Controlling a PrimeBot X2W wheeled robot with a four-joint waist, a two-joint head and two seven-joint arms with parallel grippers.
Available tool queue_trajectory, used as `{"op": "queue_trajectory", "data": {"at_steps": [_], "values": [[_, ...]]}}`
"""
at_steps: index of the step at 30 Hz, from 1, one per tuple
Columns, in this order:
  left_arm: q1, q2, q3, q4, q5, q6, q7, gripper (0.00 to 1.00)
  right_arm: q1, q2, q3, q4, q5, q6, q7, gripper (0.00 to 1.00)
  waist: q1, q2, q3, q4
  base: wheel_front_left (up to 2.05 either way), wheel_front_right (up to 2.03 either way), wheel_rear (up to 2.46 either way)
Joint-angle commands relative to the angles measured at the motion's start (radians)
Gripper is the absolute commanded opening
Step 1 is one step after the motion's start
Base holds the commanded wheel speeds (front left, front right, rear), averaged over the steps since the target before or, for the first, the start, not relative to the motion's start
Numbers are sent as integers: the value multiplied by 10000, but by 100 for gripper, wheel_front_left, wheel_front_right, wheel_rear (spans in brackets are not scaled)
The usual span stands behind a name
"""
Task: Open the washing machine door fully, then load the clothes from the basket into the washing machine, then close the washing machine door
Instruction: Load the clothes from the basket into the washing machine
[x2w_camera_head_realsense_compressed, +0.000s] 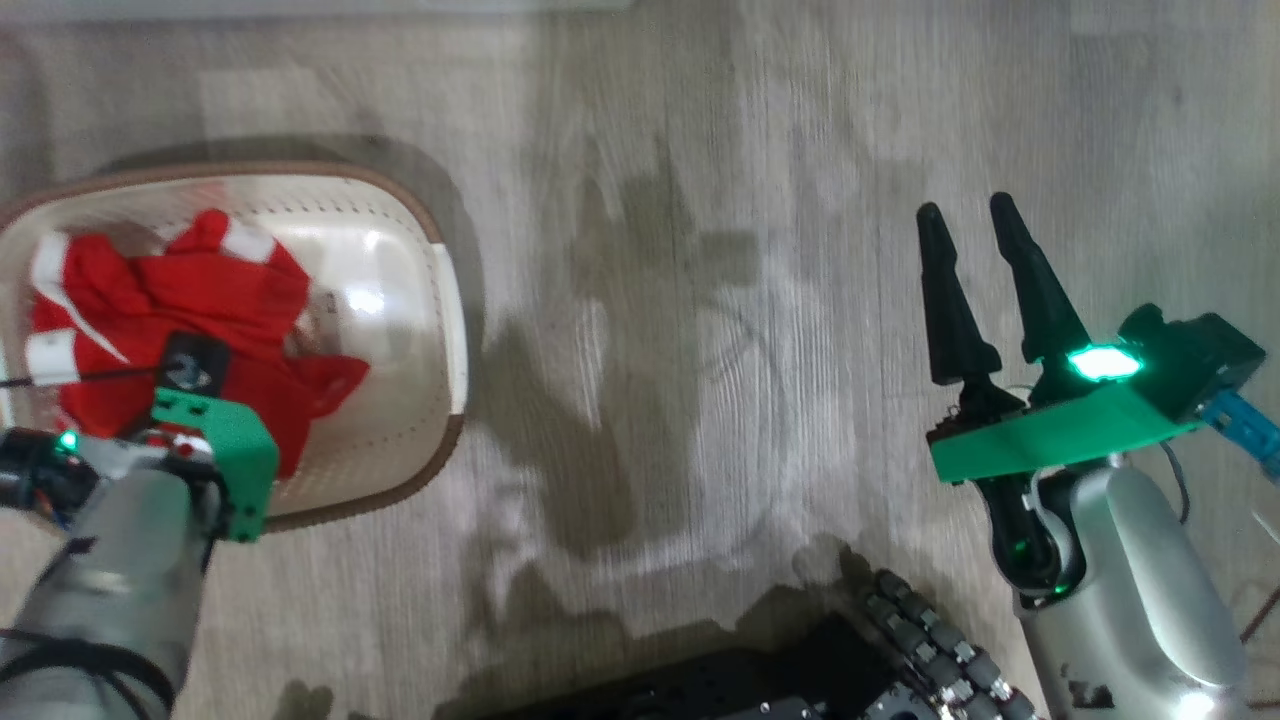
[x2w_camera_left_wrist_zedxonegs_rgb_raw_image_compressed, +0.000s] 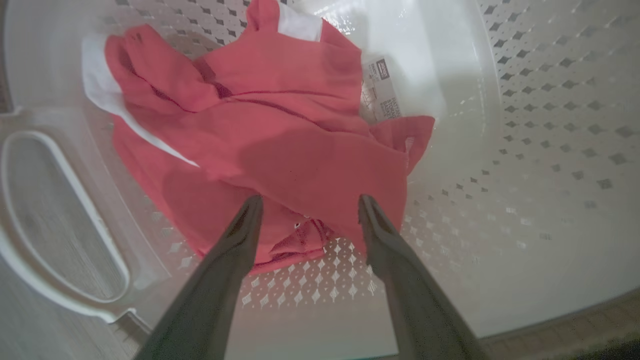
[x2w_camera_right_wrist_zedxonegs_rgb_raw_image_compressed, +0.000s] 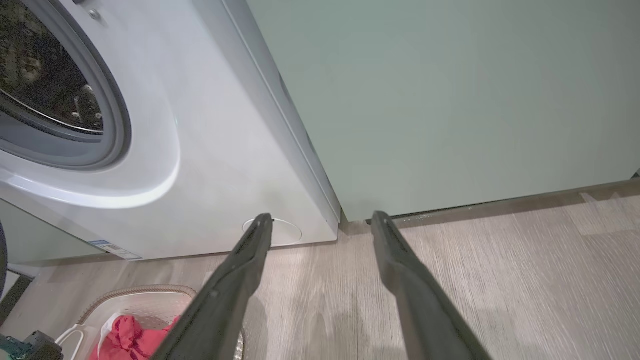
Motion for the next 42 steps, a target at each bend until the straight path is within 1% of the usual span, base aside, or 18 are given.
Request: {"op": "queue_trajectory", "data": {"at_steps": [1, 8, 17, 24, 25, 26, 35, 42], "values": [[-3, 514, 160, -31, 30, 59, -1, 100, 82, 31, 215, -303, -2, 2, -91, 100, -2, 0, 411, -249, 0, 0, 0], [-439, 1125, 99, 71, 1, 292, 371, 100, -194, 138, 419, -307, 134, 2, -92, 100, -2, 0, 1123, -667, 0, 0, 0], [-734, 1498, 30, 104, -81, 358, 715, 100, -365, 175, 491, -408, 280, 2, -92, 100, -2, 0, 1627, -945, 0, 0, 0], [-894, 1584, -42, 116, -178, 404, 897, 100, -416, 179, 538, -473, 367, 2, -92, 100, -2, 0, 1829, -929, 0, 0, 0], [-905, 1578, -54, 117, -194, 402, 902, 38, -421, 179, 544, -473, 369, 2, -92, 100, -2, 0, 1836, -920, 0, 0, 0], [-914, 1566, -51, 118, -226, 398, 896, 0, -423, 179, 547, -472, 370, 2, -92, 100, -2, 0, 1836, -909, 0, 0, 0], [-770, 1441, -90, 123, -457, 362, 784, 0, -402, 180, 527, -411, 327, 2, -92, 100, -2, 0, 1579, -815, 0, 0, 0], [-428, 1358, -106, 125, -662, 270, 509, 0, -389, 181, 581, -295, 281, 2, -92, 100, -2, 0, 950, -718, 0, 0, 0]]}}
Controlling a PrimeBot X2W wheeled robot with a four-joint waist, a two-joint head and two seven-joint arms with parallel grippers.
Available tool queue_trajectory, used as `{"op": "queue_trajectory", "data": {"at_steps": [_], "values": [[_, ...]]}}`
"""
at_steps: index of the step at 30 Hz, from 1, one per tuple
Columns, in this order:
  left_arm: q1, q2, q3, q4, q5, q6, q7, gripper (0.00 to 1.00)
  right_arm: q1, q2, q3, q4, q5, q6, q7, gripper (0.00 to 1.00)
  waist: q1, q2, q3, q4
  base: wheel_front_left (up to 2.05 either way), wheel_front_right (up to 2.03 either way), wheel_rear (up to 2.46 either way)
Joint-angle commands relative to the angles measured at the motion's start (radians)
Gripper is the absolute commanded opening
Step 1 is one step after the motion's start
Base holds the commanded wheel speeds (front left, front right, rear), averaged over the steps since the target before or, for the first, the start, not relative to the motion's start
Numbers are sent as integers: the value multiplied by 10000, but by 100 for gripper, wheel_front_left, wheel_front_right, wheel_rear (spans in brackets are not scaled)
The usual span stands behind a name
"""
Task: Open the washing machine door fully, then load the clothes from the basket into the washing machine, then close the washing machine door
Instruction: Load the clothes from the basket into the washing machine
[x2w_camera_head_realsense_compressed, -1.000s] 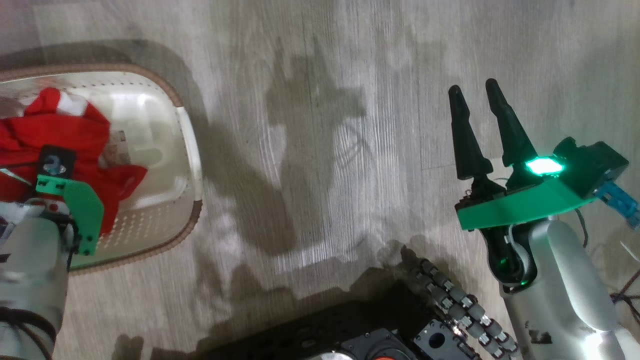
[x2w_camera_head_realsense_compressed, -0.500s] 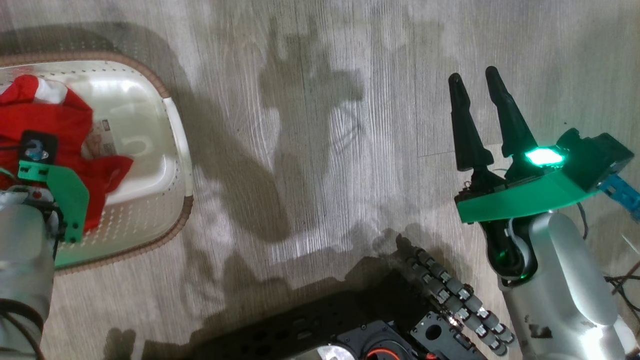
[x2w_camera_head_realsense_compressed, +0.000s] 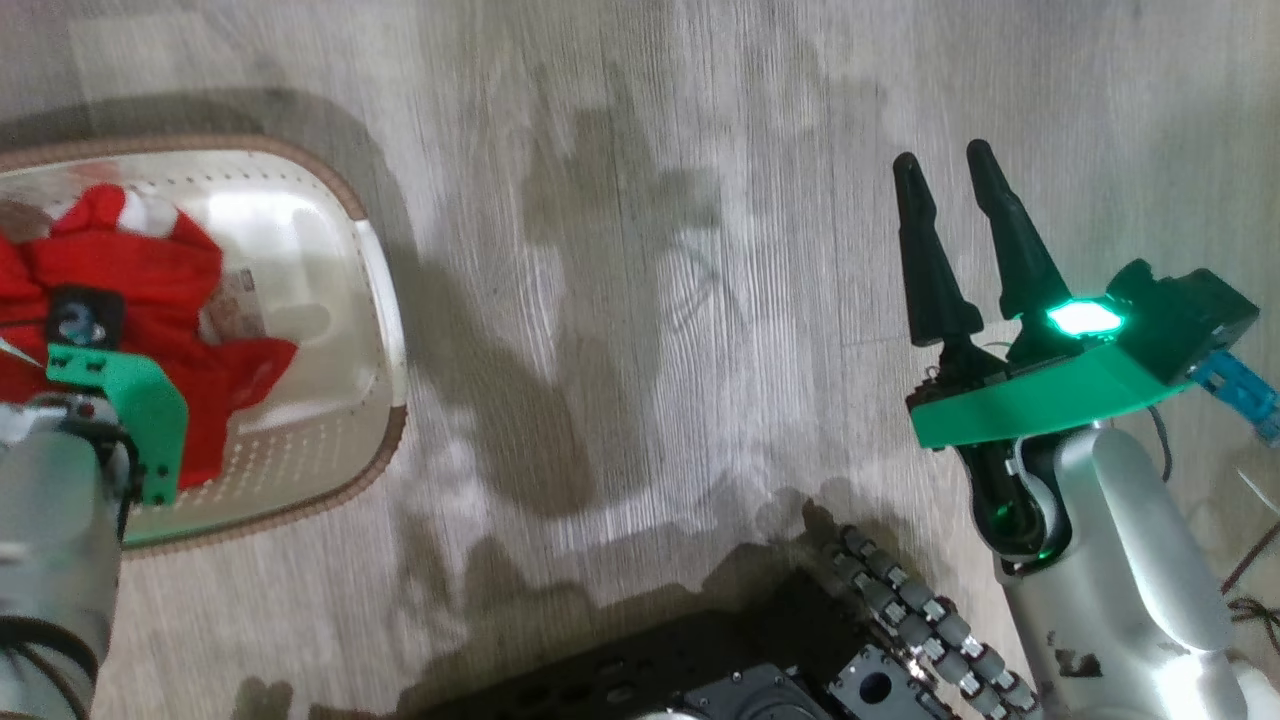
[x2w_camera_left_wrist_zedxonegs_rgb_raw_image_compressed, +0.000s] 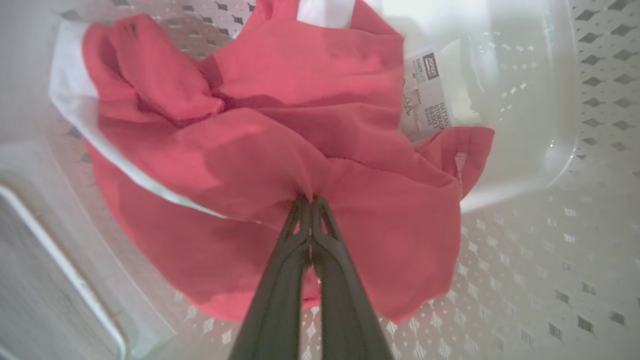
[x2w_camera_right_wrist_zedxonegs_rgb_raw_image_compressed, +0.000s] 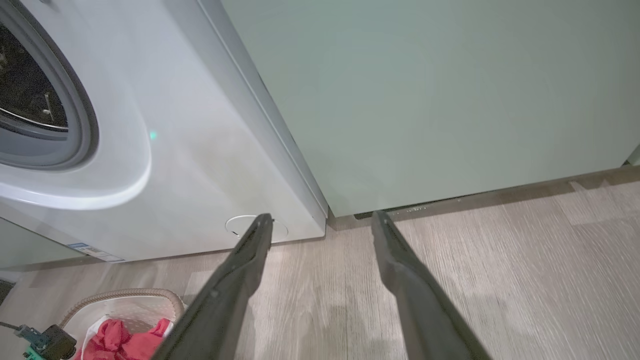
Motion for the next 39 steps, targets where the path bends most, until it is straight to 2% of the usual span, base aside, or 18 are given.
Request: {"op": "queue_trajectory", "data": {"at_steps": [1, 11, 17, 22, 35, 39], "values": [[479, 336, 156, -21, -105, -28, -221, 0, 312, 62, 193, -188, -14, 2, -90, 100, 0, -1, -356, 56, 0, 0, 0], [1056, 44, -57, -20, -228, -193, -1193, 0, 460, 62, 202, -2, -28, 2, -90, 100, 0, -1, -1842, 232, 0, 0, 0], [1239, -245, -145, -78, -312, -86, -2079, 0, 693, 62, 104, 171, -125, 2, -90, 100, 0, -1, -2862, 471, 0, 0, 0], [1480, -556, -76, -639, -497, 96, -2482, 0, 960, 60, -65, 290, -238, 2, -90, 100, 0, -1, -3766, 746, 0, 0, 0], [3382, -786, 353, -5769, -578, 542, -2517, 0, 1614, -163, -264, 478, -328, 2, -90, 100, 0, -1, -5676, 1402, 0, 0, 0], [4006, -788, 458, -7915, -239, 746, -2517, 0, 1811, -244, -338, 515, -320, 2, -90, 100, 0, -1, -6139, 1582, 0, 0, 0]]}}
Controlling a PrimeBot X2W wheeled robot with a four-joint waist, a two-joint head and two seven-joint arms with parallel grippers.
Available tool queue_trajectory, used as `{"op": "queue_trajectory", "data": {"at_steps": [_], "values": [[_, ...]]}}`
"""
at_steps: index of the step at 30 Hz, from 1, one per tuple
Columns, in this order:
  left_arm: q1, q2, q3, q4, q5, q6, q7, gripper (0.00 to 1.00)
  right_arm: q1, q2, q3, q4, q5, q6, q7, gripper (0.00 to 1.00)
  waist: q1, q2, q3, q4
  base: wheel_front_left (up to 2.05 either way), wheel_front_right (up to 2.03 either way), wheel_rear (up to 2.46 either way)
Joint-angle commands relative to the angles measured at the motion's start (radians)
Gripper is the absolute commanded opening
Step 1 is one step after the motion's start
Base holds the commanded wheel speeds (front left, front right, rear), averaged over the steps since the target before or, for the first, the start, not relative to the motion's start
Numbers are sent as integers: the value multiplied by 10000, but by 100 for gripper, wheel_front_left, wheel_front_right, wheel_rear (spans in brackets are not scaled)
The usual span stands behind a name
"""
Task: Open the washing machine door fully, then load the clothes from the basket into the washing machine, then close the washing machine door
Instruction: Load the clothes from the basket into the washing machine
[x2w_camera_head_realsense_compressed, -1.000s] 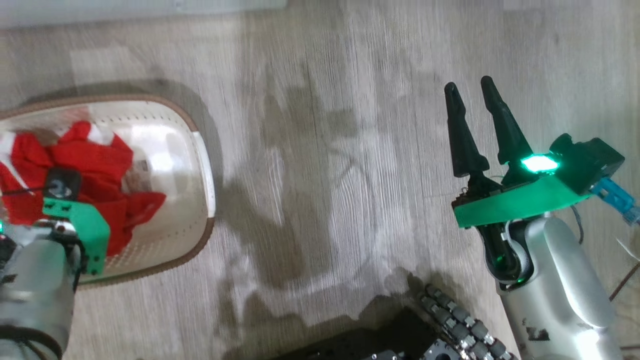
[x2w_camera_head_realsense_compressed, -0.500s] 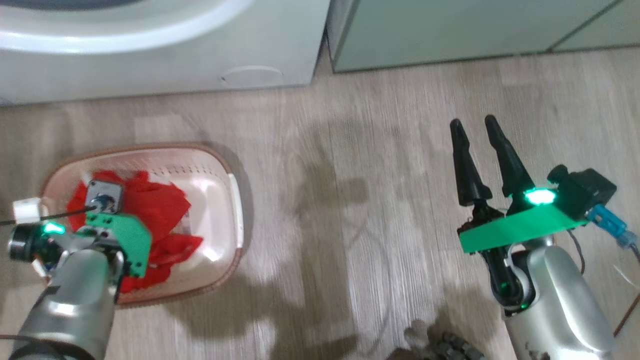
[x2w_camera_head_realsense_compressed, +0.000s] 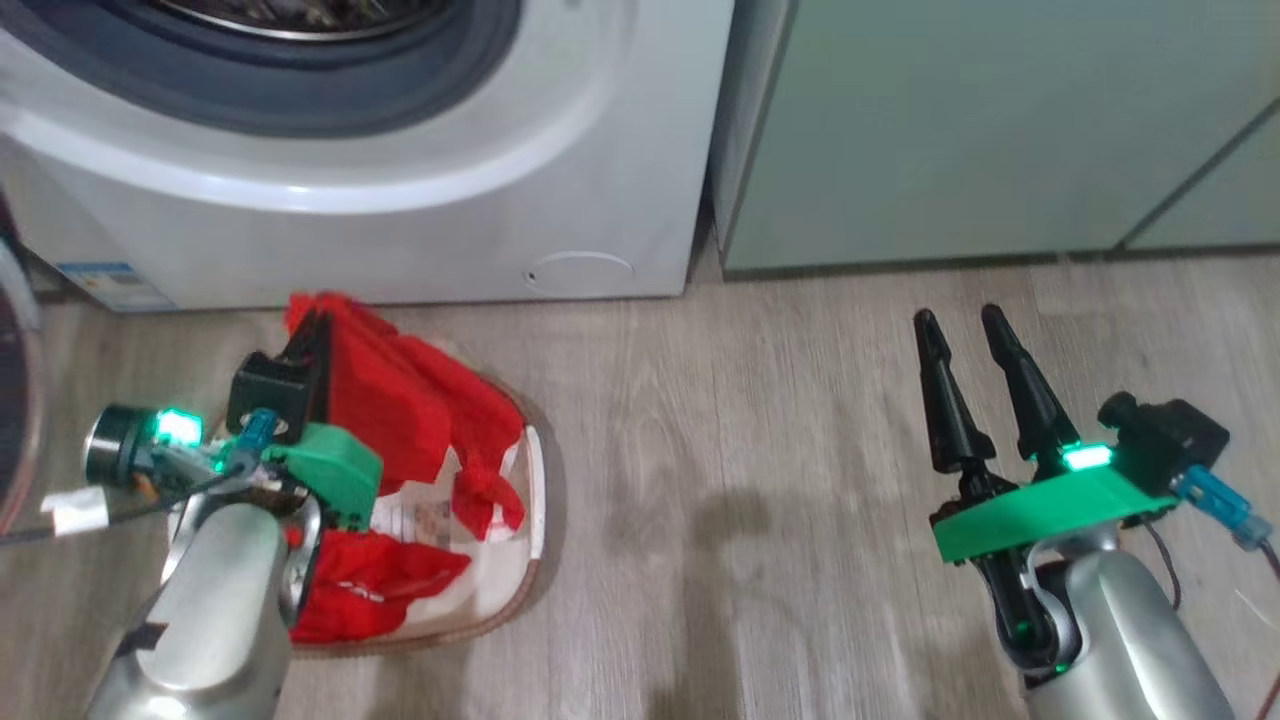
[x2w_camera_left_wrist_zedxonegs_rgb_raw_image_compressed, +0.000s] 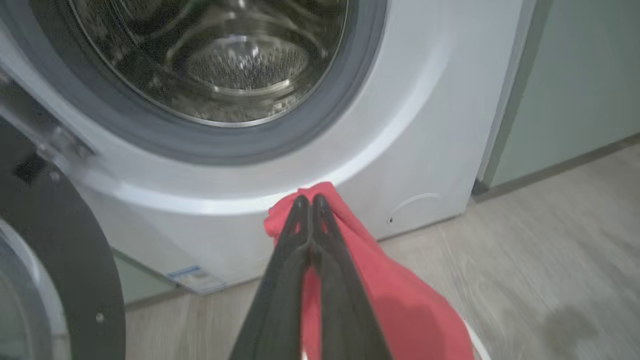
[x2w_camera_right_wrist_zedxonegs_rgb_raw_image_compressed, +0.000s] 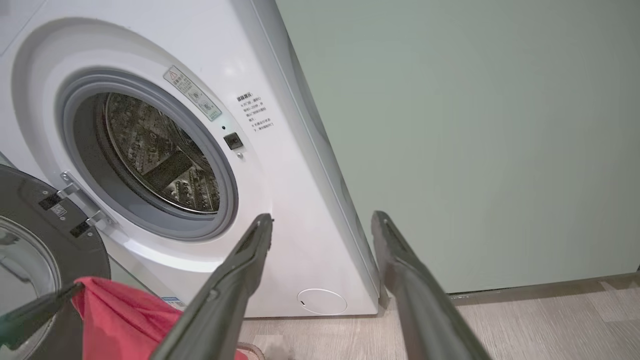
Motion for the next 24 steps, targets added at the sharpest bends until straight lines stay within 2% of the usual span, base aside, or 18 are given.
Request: {"op": "queue_trajectory", "data": {"at_steps": [1, 7, 16, 24], "values": [[29, 210, 511, -1175, 123, 181, -136, 0, 85, -136, 138, -272, -54, 2, -92, 100, 1, -1, -470, 262, 0, 0, 0], [934, 46, 846, -3270, 286, 306, -136, 0, 368, -192, 29, -265, -81, 2, -92, 100, 1, -1, -1084, 493, 0, 0, 0], [2035, -344, 1117, -4959, 346, 152, -137, 0, 750, -240, -12, -345, -79, 2, -92, 100, 1, -1, -1814, 682, 0, 0, 0], [3183, -876, 1298, -5846, 399, 14, -137, 0, 1102, -297, -78, -403, -67, 2, -92, 100, 1, -1, -2223, 778, 0, 0, 0]]}}
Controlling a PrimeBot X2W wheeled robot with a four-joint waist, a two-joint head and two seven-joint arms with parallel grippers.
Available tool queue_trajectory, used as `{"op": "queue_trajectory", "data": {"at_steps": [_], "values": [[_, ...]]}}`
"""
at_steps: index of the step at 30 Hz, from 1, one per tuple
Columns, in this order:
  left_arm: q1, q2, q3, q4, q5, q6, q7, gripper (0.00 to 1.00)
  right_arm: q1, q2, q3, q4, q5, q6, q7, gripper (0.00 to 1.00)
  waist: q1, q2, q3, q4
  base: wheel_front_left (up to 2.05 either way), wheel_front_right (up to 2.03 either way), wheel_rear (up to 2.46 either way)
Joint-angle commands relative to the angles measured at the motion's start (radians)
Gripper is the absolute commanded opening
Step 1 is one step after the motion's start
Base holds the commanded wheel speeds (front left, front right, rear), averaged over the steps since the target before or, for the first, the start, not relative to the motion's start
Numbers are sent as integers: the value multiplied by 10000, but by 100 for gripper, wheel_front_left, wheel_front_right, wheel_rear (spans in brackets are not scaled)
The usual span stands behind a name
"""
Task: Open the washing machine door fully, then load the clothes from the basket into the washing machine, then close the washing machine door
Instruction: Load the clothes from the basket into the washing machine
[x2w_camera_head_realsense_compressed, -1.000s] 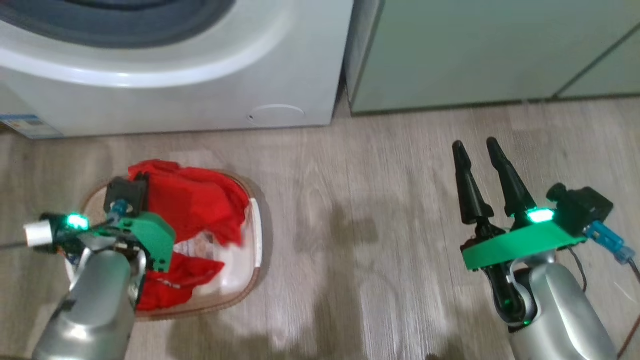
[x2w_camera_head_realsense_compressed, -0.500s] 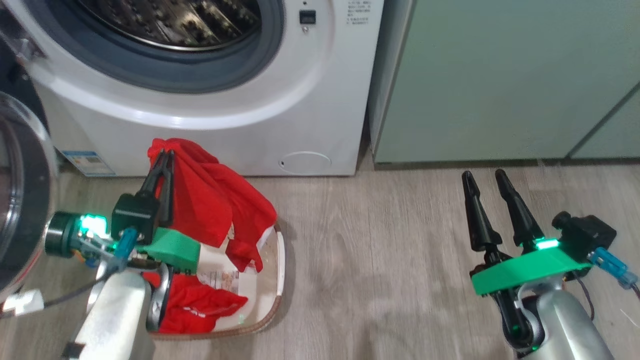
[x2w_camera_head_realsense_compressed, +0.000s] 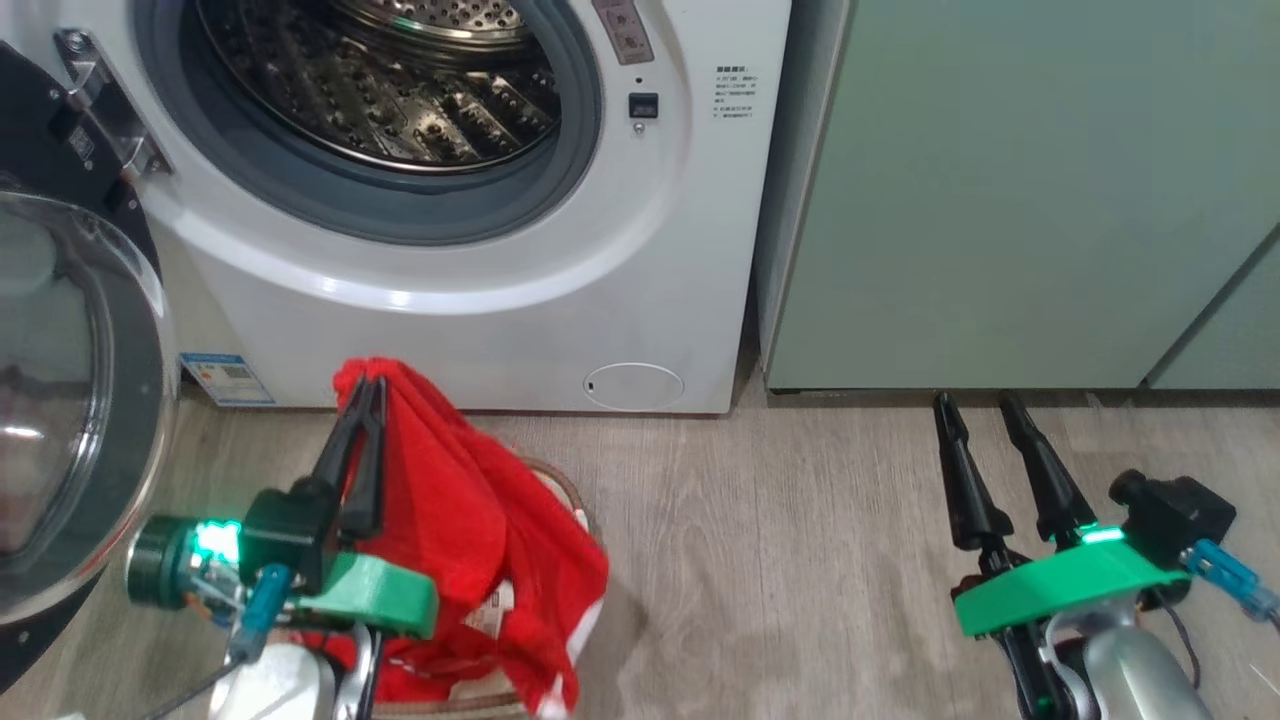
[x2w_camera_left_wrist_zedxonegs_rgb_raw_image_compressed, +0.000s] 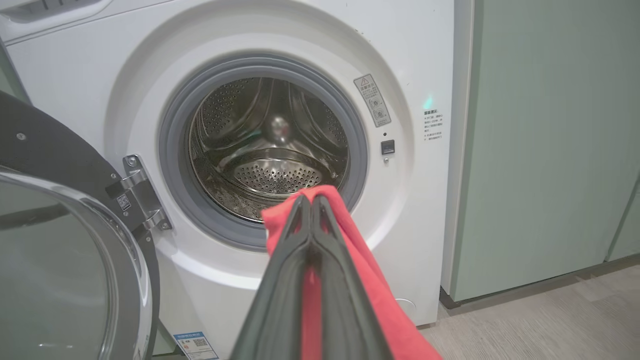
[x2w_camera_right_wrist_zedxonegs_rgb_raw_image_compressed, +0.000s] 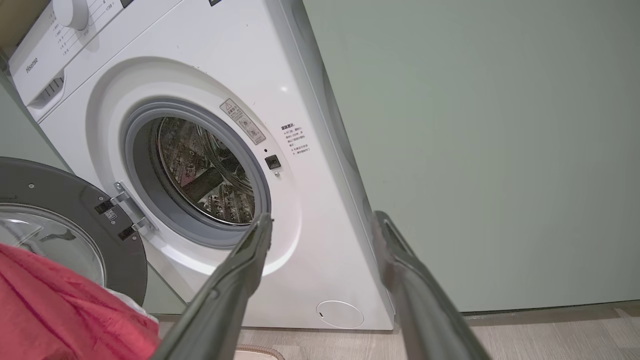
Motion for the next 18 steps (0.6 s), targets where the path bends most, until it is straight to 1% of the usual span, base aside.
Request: {"op": "queue_trajectory", "data": {"at_steps": [1, 10, 18], "values": [[-297, -21, 426, -423, 81, -39, -108, 0, -147, -145, 150, -359, -58, 2, -92, 100, 1, -1, -43, 17, 0, 0, 0], [142, -356, 613, -467, 177, -451, -108, 0, -13, -138, 65, -399, -79, 2, -92, 100, 1, -1, -182, 62, 0, 0, 0], [93, -572, 860, -536, 227, -583, -108, 0, -35, -123, 115, -382, -57, 2, -92, 100, 1, -1, -173, -26, 0, 0, 0]]}}
